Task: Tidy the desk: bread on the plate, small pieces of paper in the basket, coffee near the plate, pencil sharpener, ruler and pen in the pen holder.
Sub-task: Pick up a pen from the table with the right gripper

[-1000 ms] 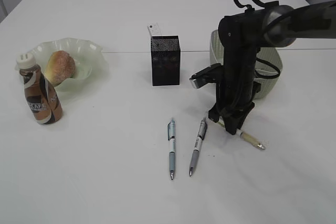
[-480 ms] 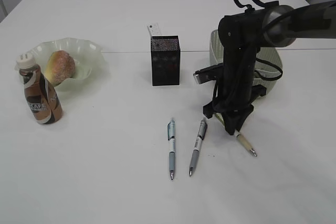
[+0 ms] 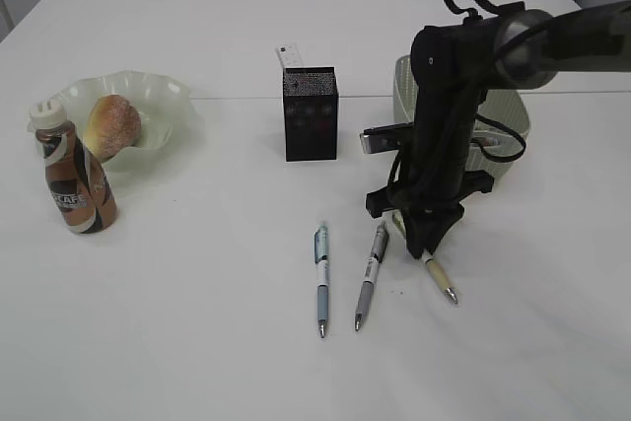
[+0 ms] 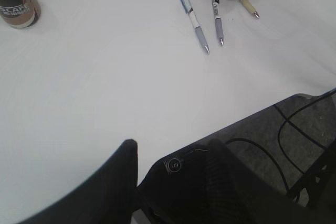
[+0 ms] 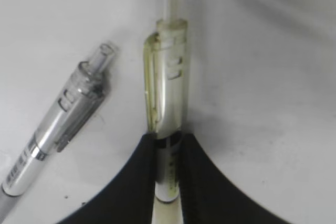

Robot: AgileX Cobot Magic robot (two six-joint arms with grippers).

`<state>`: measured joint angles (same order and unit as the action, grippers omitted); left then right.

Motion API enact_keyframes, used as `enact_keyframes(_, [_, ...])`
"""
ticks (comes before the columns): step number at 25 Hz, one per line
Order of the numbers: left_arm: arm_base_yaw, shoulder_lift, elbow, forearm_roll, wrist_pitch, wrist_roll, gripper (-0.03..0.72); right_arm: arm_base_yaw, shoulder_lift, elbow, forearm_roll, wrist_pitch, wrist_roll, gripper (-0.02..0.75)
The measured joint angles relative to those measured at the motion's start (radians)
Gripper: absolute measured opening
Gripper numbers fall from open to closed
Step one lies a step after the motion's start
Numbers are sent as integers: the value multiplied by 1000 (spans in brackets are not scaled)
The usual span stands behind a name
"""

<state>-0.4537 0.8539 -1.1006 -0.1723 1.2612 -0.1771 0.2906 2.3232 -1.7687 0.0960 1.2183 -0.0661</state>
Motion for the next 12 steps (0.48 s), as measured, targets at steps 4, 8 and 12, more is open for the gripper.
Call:
enact_keyframes(4, [0, 0, 0, 0, 0, 0, 325, 4, -32, 6, 11, -2, 24, 85])
enact_keyframes(8, [0, 0, 0, 0, 0, 0, 324, 17, -100, 6, 11, -4, 47, 85])
enact_keyframes(12, [0, 0, 0, 0, 0, 0, 324, 35, -170, 8, 11, -4, 51, 85])
